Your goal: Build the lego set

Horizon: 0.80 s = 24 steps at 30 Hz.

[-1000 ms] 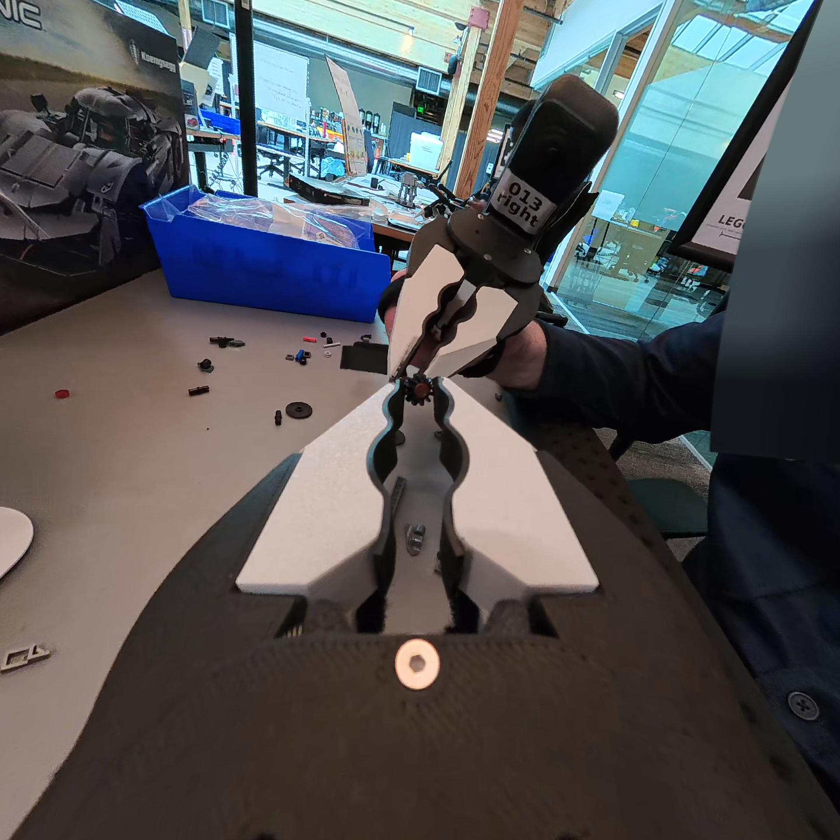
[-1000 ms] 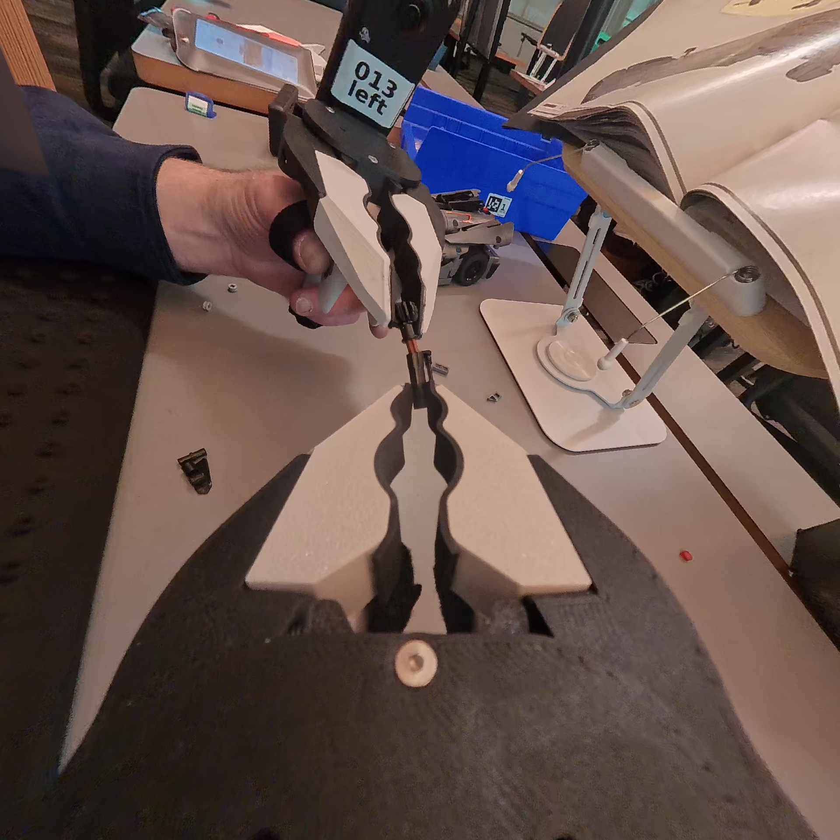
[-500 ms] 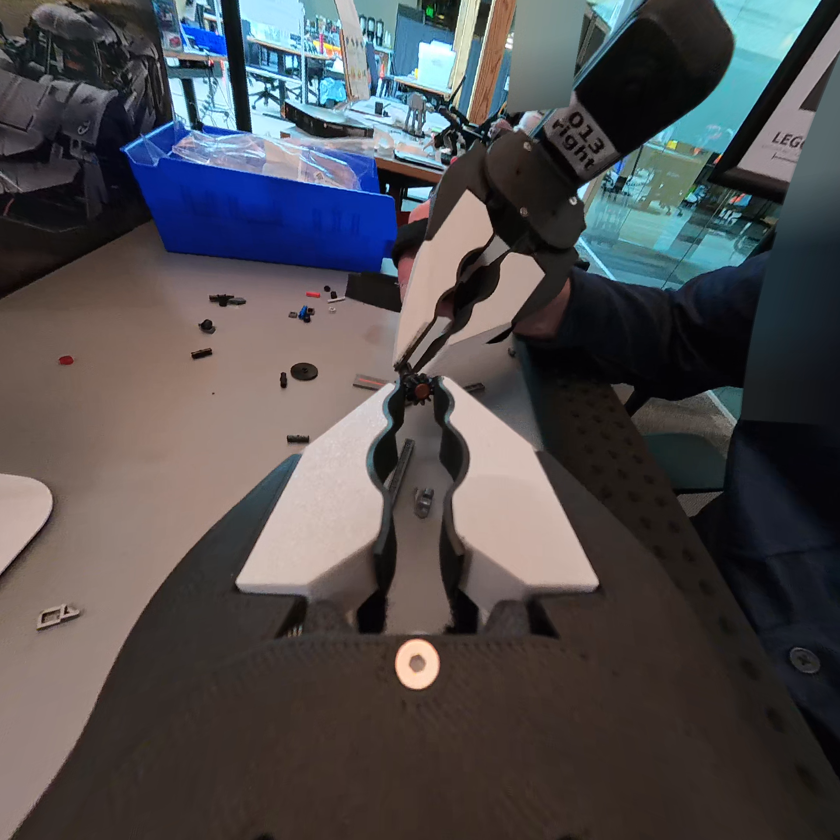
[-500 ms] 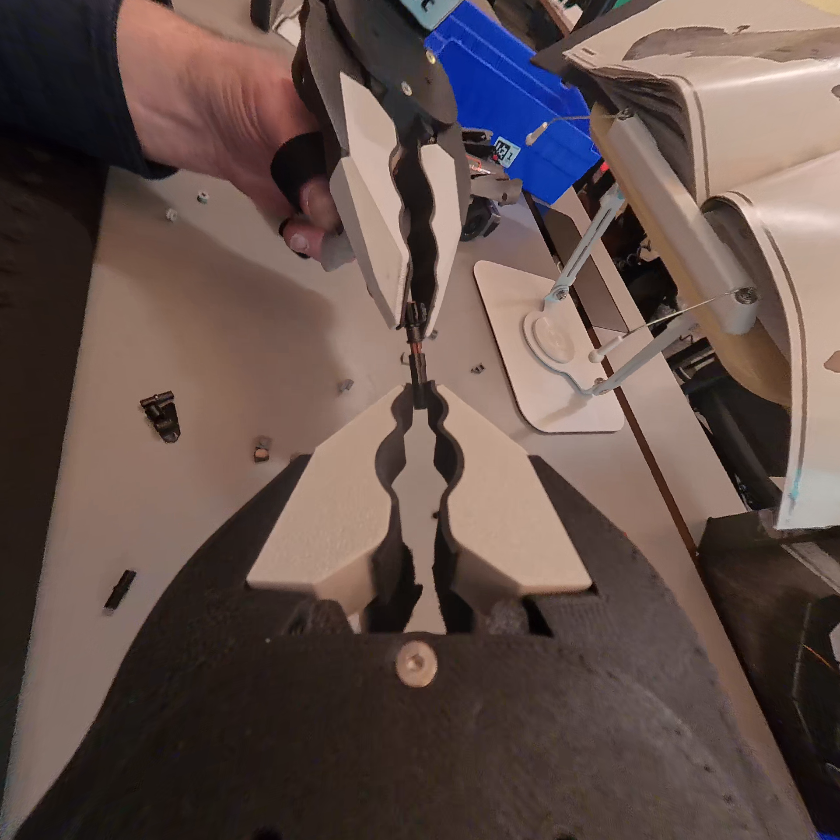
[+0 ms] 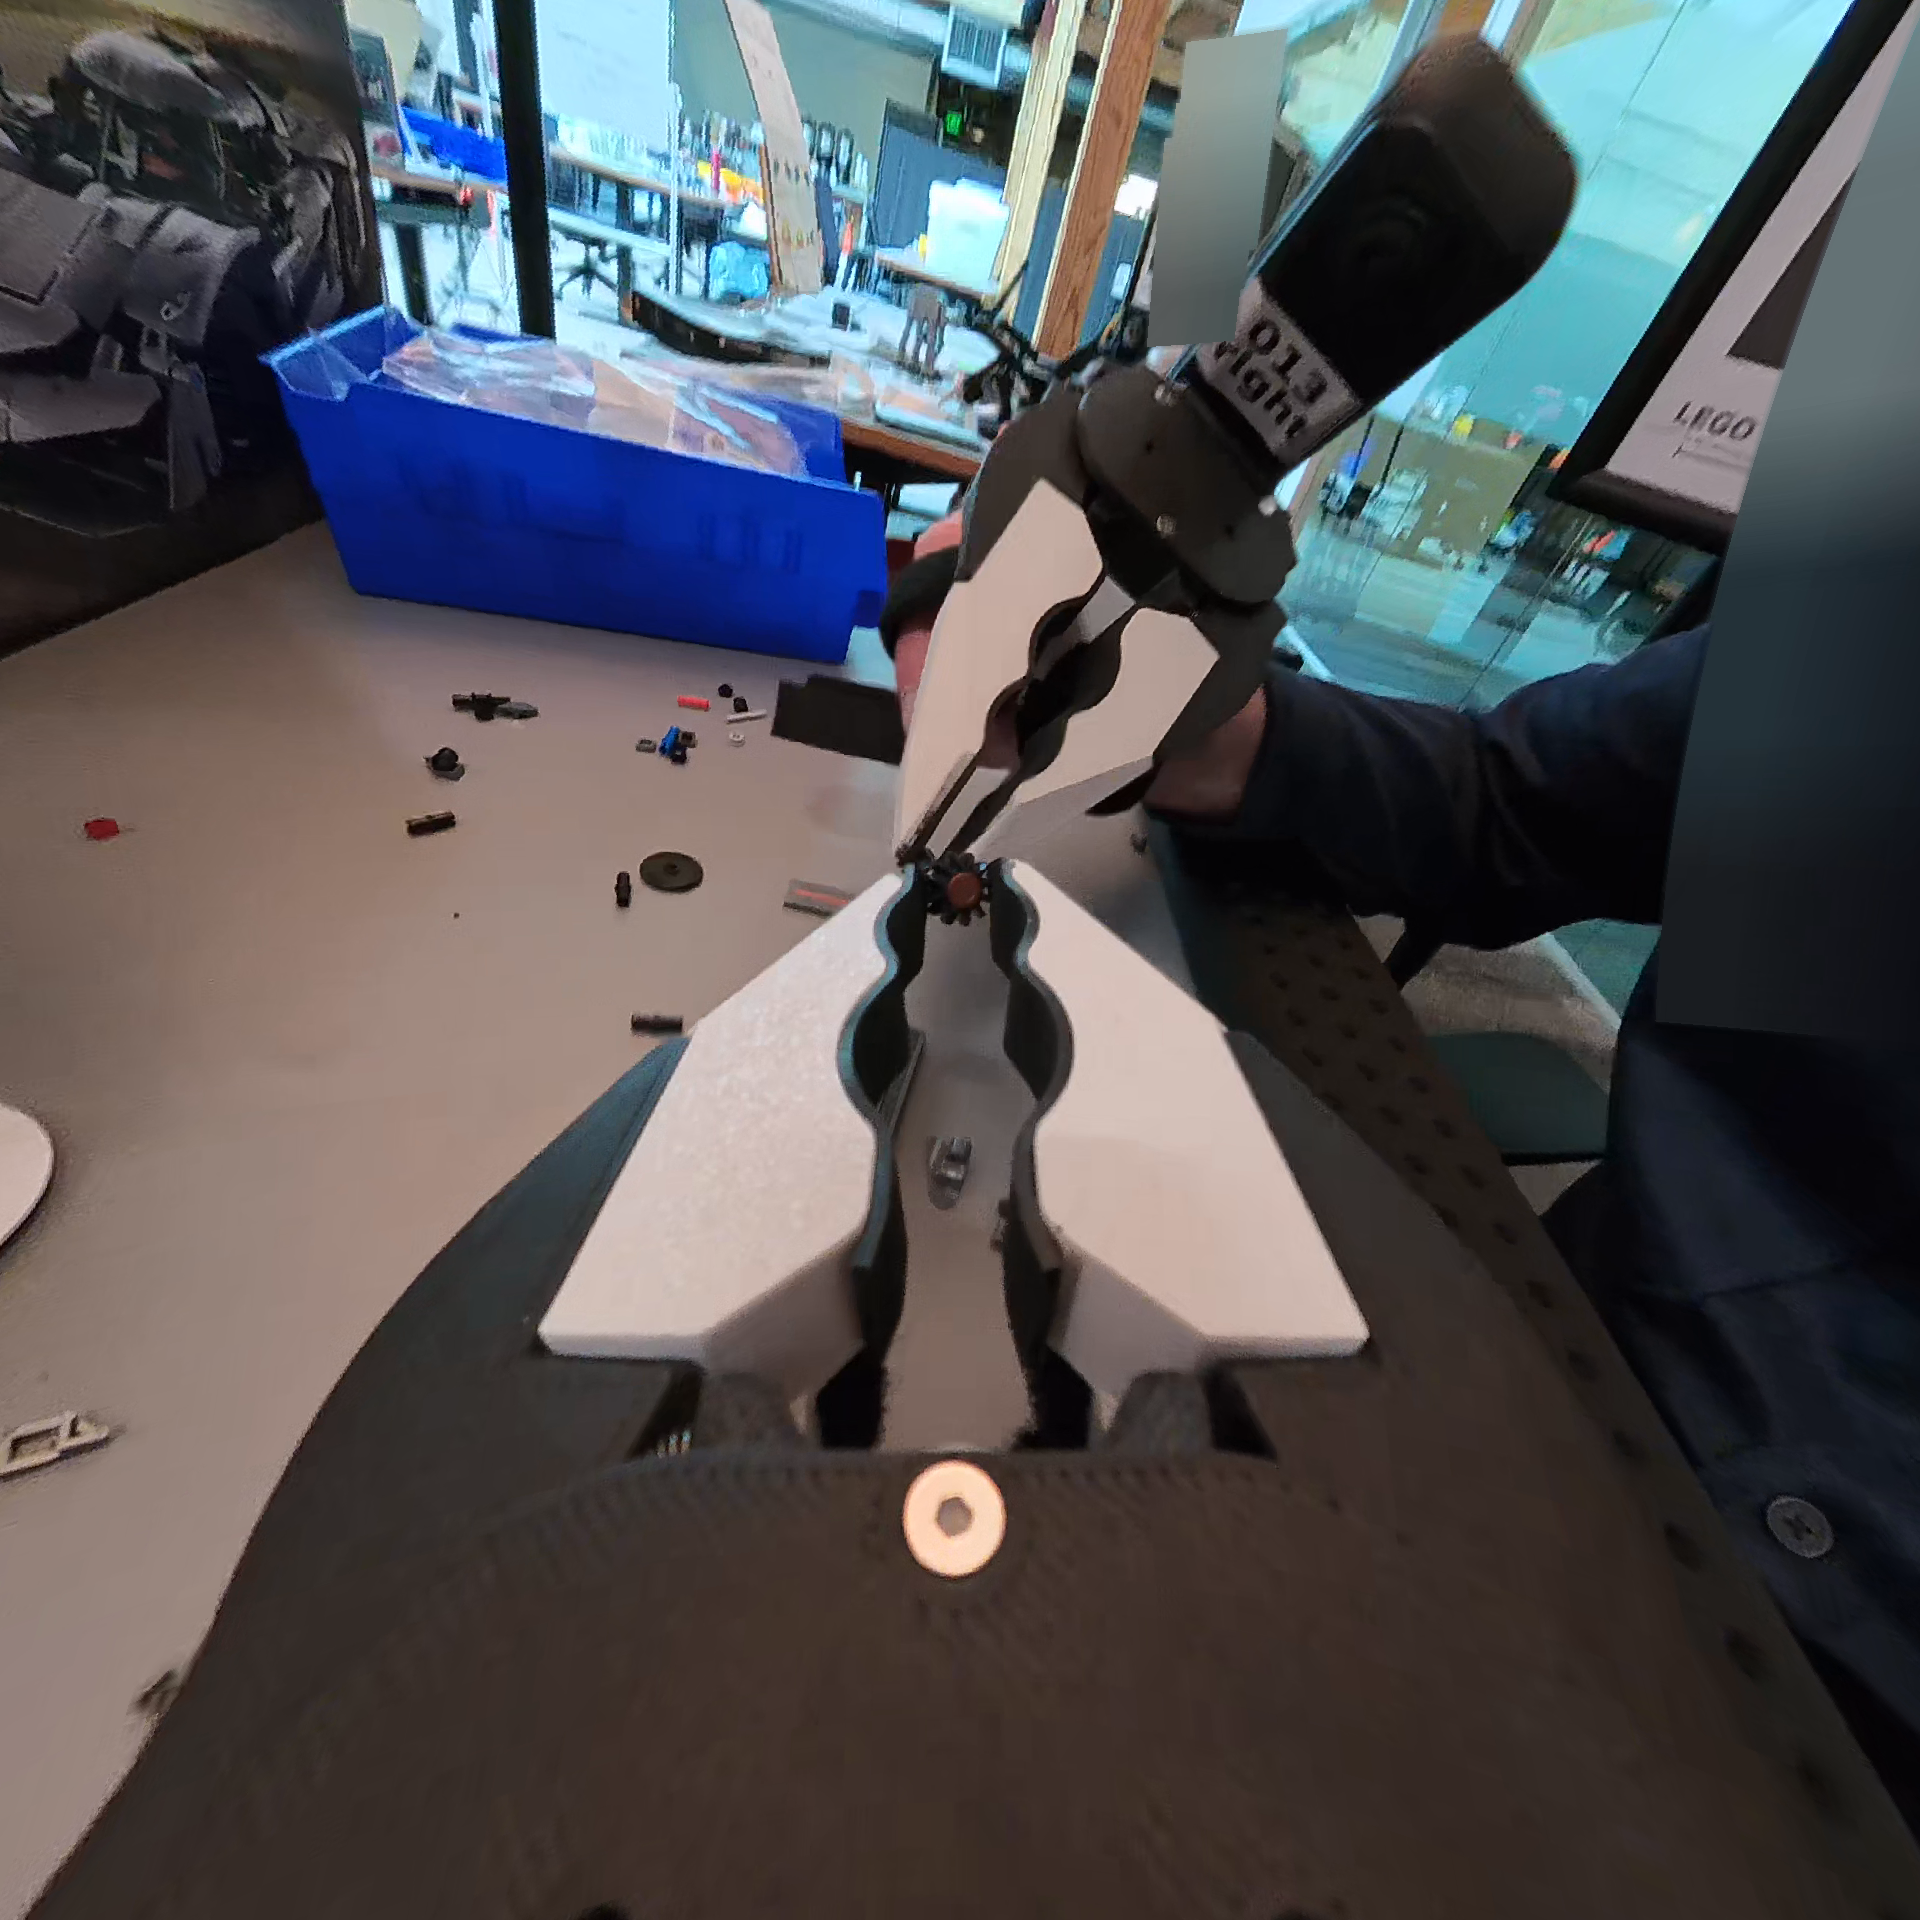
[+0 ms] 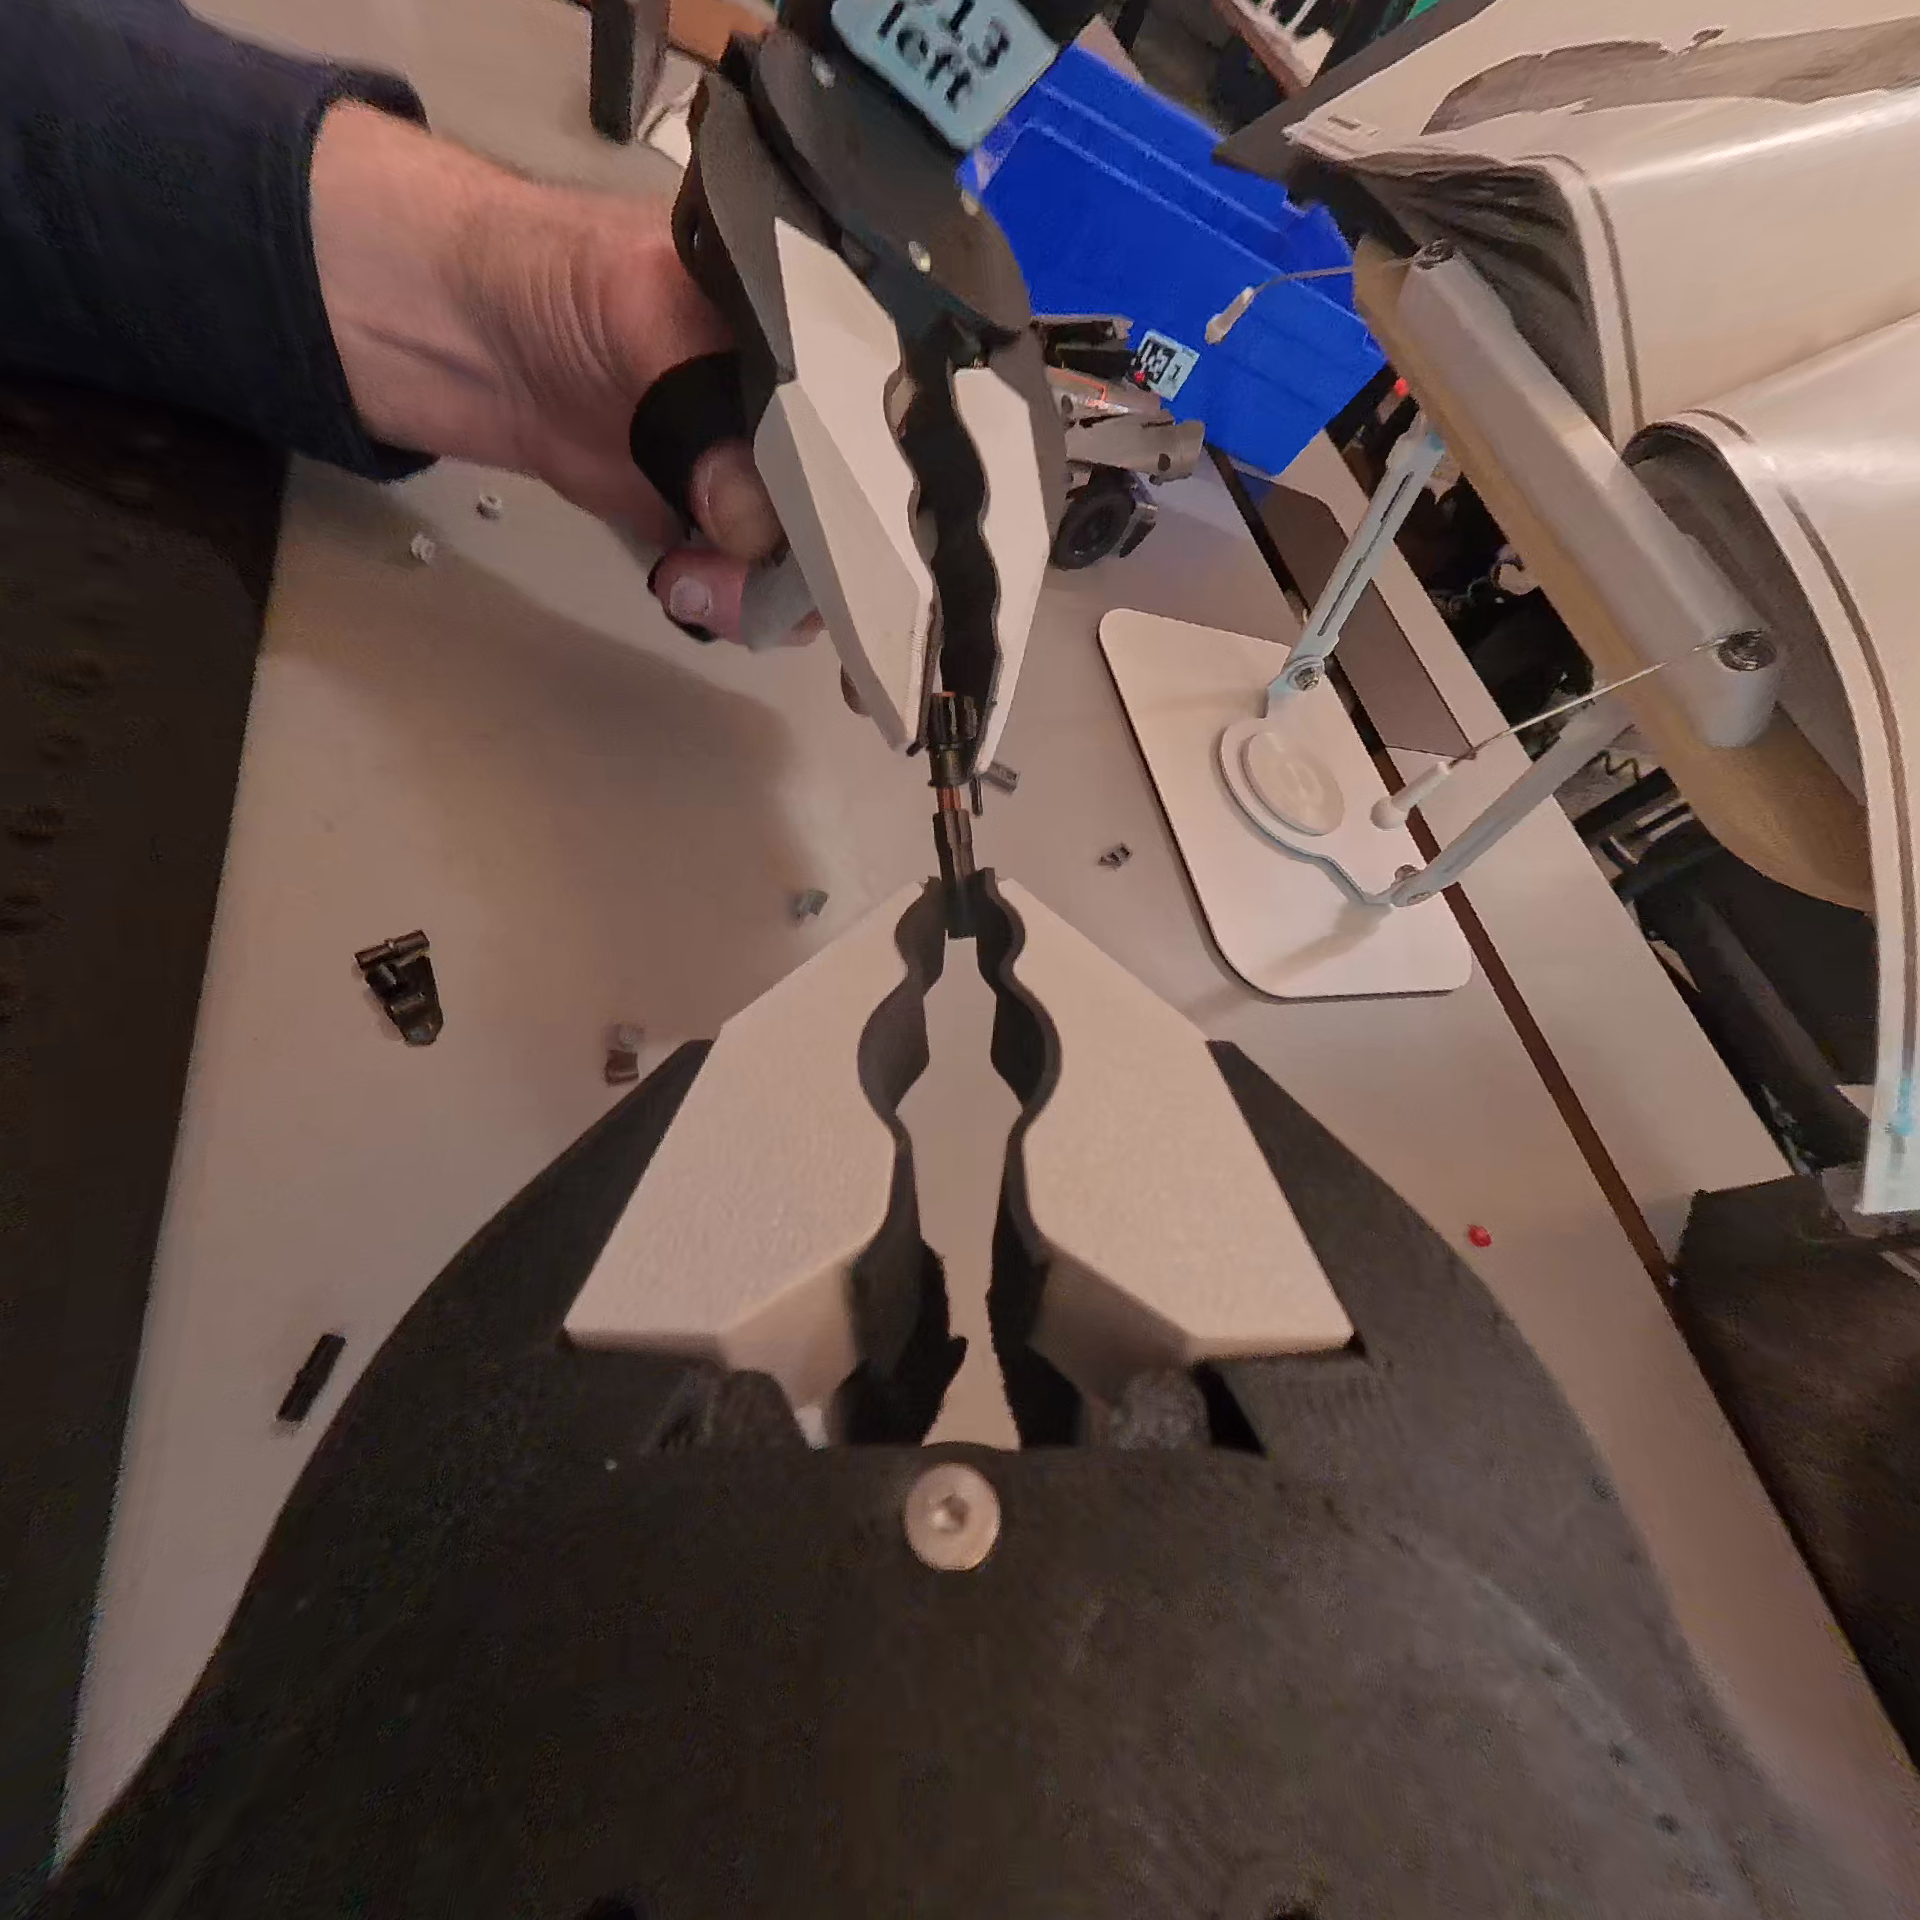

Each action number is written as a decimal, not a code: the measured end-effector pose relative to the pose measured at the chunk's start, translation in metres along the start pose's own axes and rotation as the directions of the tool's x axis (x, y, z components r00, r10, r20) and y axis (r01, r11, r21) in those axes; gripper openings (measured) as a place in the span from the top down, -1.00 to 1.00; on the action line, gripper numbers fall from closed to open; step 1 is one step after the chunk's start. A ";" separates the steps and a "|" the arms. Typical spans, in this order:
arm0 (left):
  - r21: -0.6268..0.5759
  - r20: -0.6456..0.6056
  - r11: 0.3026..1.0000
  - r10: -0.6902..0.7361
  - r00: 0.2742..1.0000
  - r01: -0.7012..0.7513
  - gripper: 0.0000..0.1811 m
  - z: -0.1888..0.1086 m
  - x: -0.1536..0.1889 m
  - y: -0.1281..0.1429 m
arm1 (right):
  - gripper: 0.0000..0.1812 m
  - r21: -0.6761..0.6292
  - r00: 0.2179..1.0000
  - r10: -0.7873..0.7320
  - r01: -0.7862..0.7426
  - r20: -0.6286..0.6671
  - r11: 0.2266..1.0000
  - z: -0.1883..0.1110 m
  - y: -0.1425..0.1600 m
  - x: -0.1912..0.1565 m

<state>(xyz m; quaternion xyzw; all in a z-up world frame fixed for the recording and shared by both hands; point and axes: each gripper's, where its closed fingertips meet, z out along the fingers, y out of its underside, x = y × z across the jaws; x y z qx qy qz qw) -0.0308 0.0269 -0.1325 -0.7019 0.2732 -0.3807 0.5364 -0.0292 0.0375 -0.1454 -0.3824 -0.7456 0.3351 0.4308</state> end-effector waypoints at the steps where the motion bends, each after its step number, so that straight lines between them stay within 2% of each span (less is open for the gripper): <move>1: 0.027 -0.011 1.000 -0.010 1.000 0.010 0.88 0.000 0.001 -0.003 | 0.97 0.016 1.000 0.015 -0.015 0.000 1.000 -0.001 -0.002 0.001; 8: 0.148 -0.029 0.989 -0.006 1.000 0.011 0.88 0.001 0.004 -0.019 | 0.97 0.103 0.993 0.120 -0.121 0.018 0.987 -0.008 -0.011 0.007; 11: 0.161 -0.021 0.987 0.001 1.000 0.002 0.88 0.002 0.004 -0.021 | 0.97 0.114 0.991 0.135 -0.136 0.017 0.984 -0.009 -0.013 0.009; 24: 0.050 0.044 0.997 0.051 0.998 -0.053 0.88 0.003 -0.001 -0.010 | 0.97 0.021 0.998 0.052 -0.051 -0.035 0.998 -0.004 -0.004 0.008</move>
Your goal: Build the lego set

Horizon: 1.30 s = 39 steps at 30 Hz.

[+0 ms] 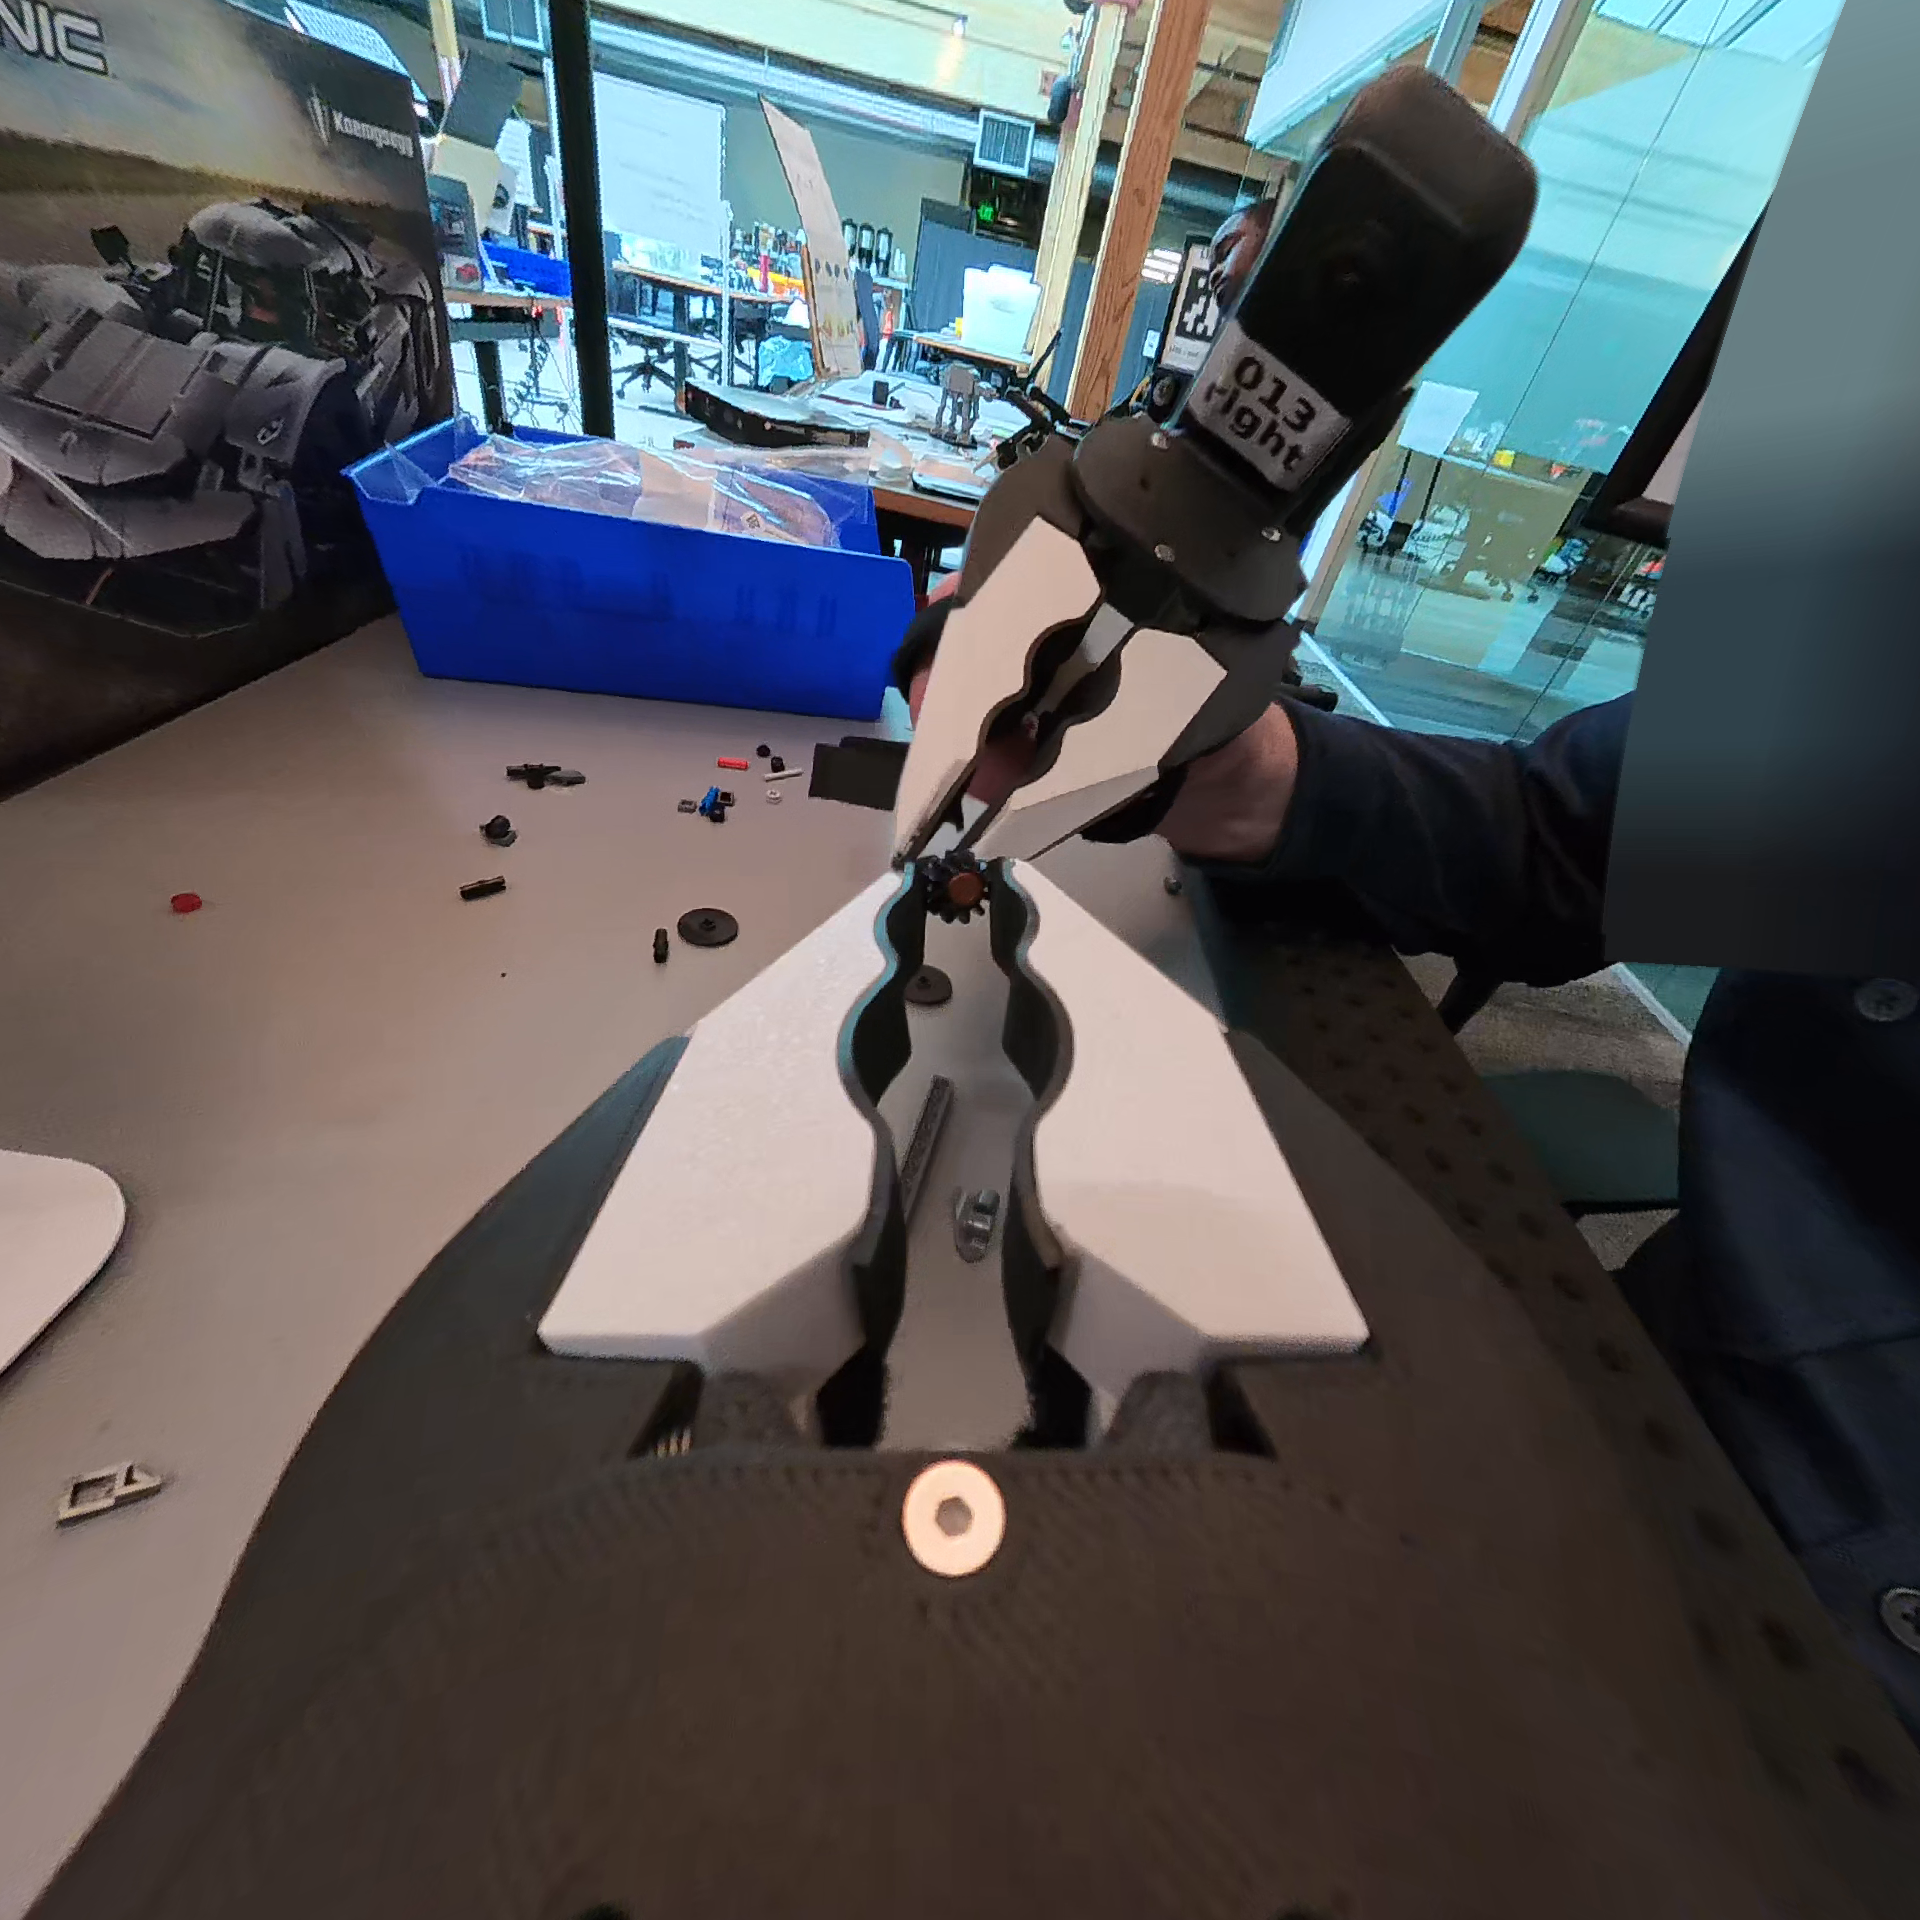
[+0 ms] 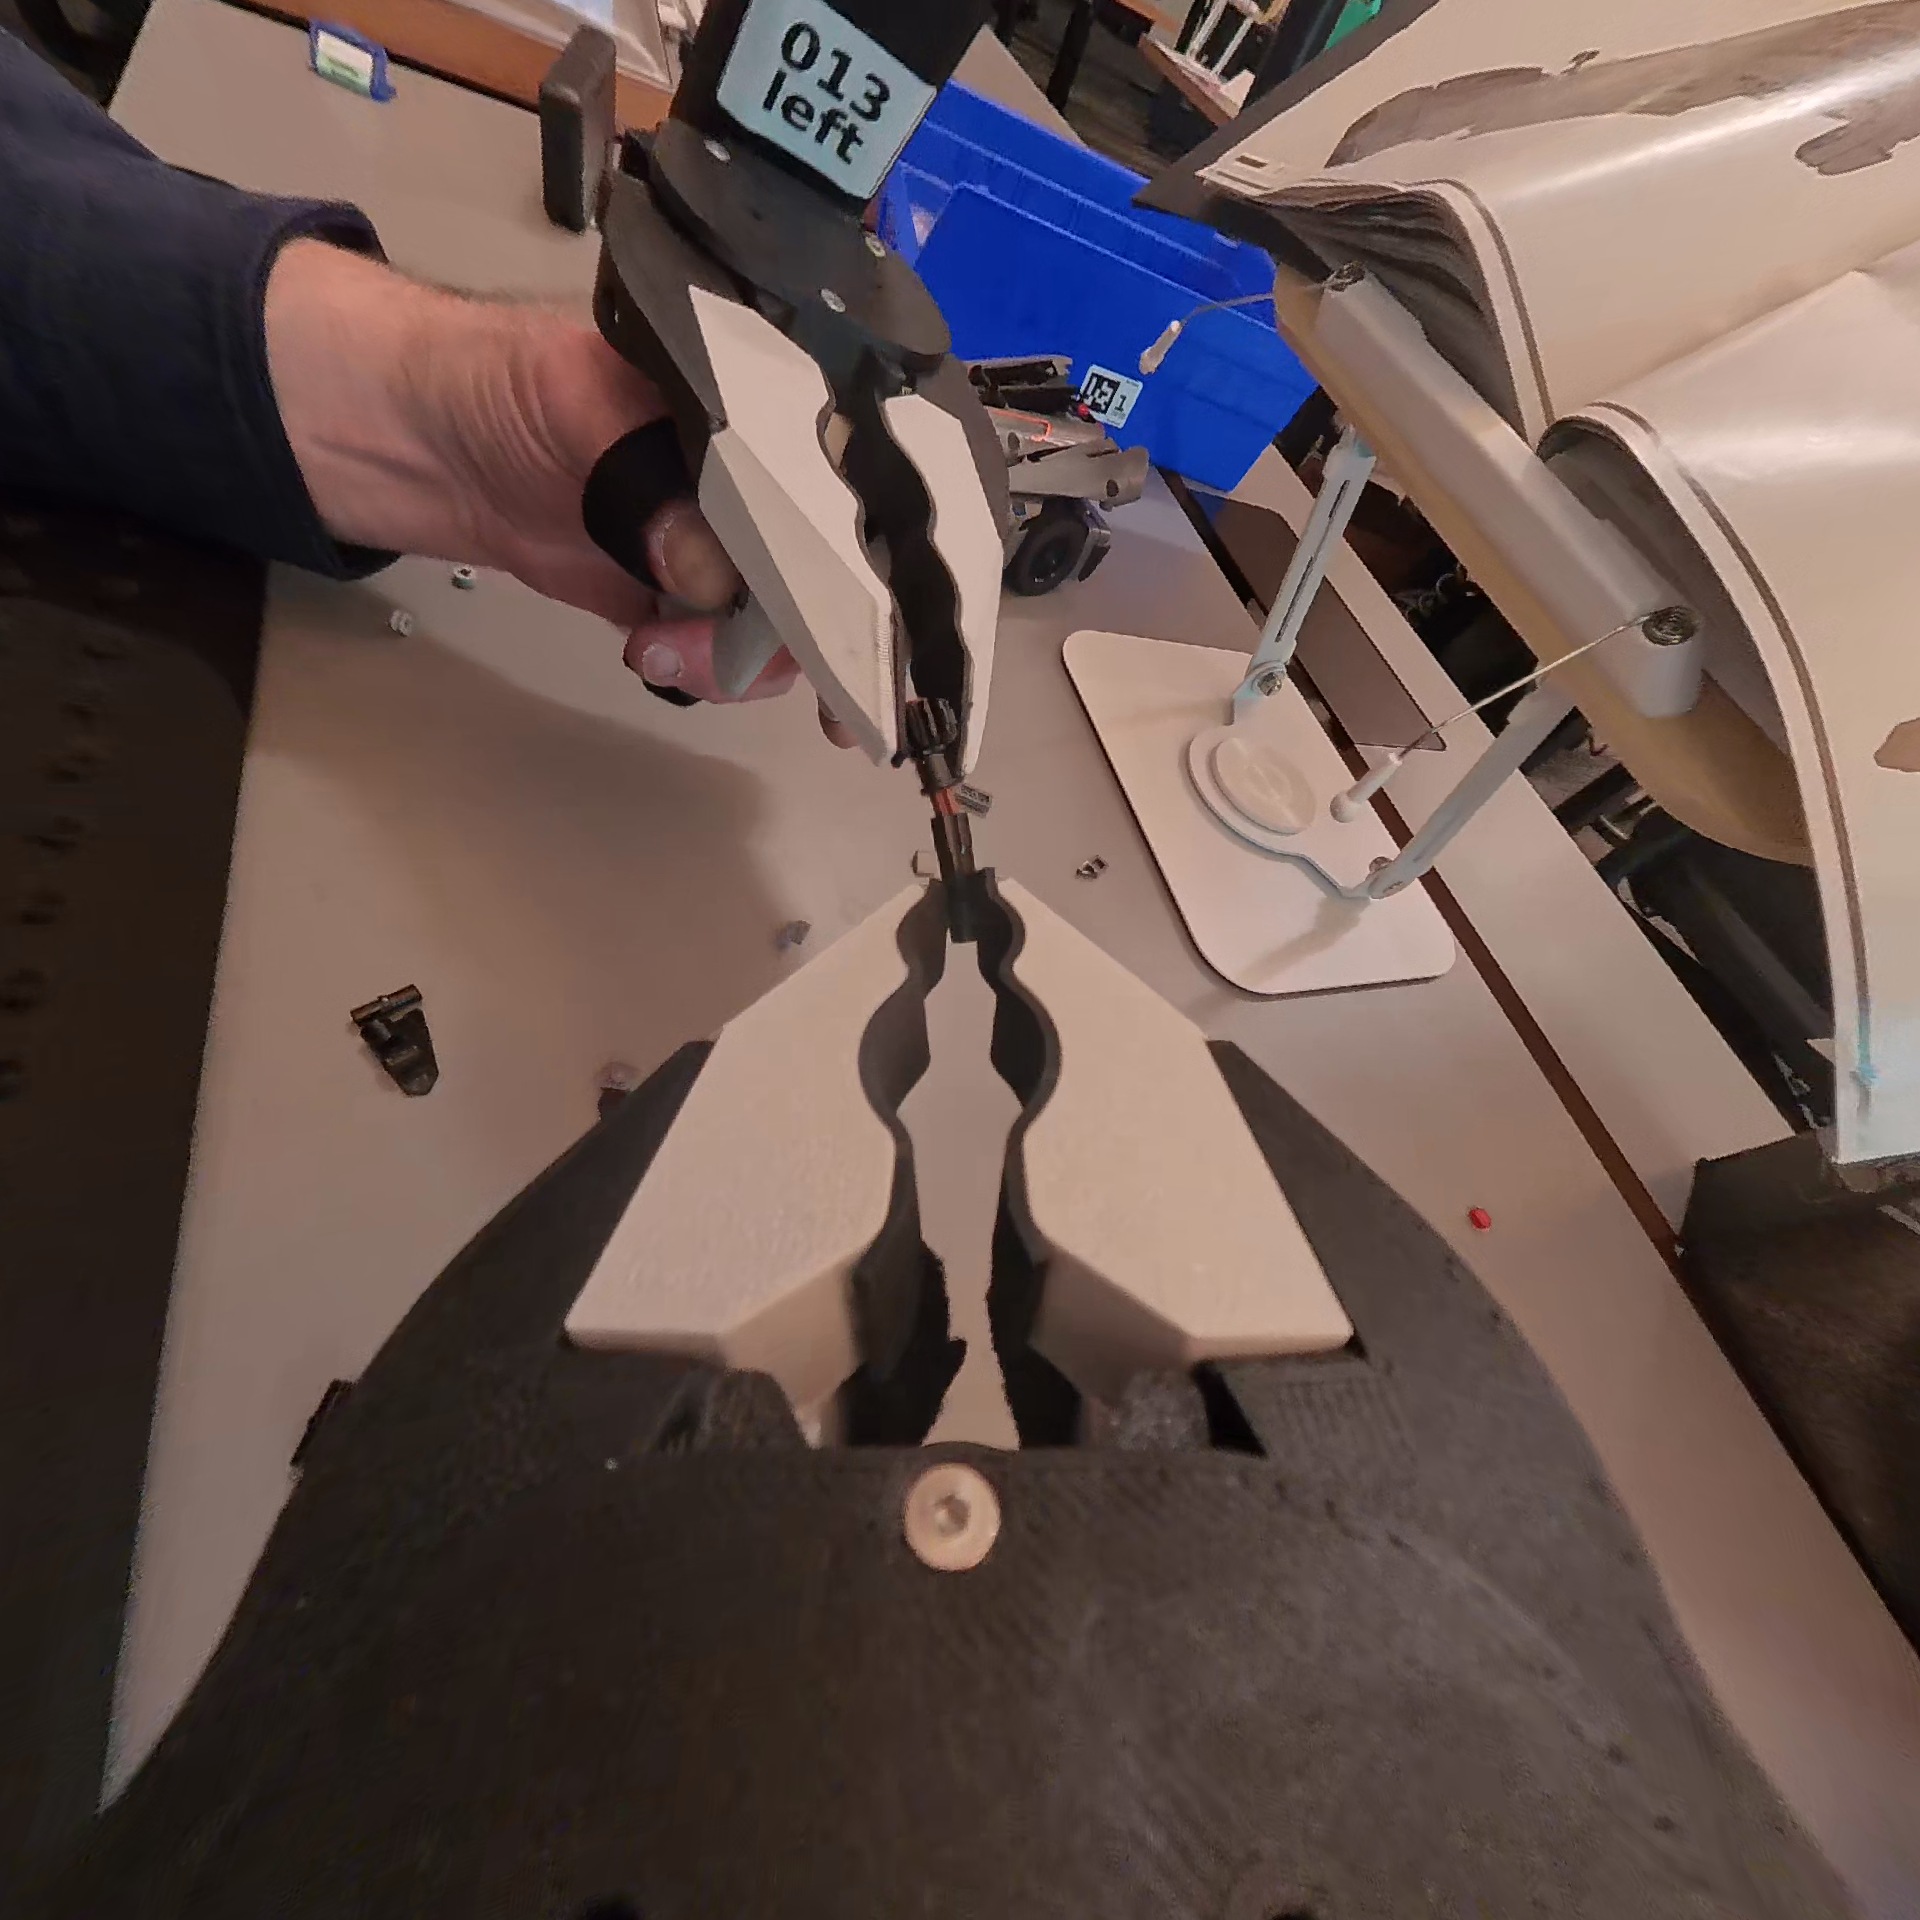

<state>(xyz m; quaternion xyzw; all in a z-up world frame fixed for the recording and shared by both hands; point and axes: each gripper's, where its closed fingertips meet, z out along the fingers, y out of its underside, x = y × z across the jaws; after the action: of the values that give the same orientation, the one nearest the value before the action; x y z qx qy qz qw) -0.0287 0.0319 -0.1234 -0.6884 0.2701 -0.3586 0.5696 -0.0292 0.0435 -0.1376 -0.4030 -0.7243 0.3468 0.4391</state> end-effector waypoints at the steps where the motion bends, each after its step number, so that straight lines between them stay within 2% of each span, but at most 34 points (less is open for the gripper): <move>1: -0.012 0.007 1.000 0.006 1.000 -0.005 0.88 0.000 -0.001 0.002 | 0.98 -0.011 1.000 -0.009 0.009 -0.004 1.000 0.001 0.001 0.000; 16: -0.194 0.084 0.980 0.052 0.995 -0.035 0.88 0.004 -0.011 0.027 | 0.98 -0.183 0.992 -0.123 0.115 -0.037 0.976 0.013 0.025 -0.002; 25: -0.294 0.112 0.955 0.000 0.994 0.033 0.88 0.010 -0.025 0.058 | 0.97 -0.280 0.998 -0.053 0.060 0.034 0.958 0.031 0.059 -0.009; 30: -0.287 0.114 0.957 -0.012 0.993 0.044 0.88 0.011 -0.027 0.061 | 0.98 -0.276 0.999 -0.015 0.028 0.048 0.961 0.035 0.063 -0.010; 39: -0.396 0.127 0.917 -0.007 0.992 0.057 0.88 0.014 -0.034 0.083 | 0.98 -0.348 0.991 0.065 -0.021 0.116 0.937 0.047 0.085 -0.021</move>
<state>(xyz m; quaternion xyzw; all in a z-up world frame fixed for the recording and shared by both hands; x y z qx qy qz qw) -0.0342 0.0497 -0.2121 -0.8150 0.2906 -0.2621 0.4273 -0.0430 0.0549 -0.2350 -0.4671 -0.7912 0.2482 0.3071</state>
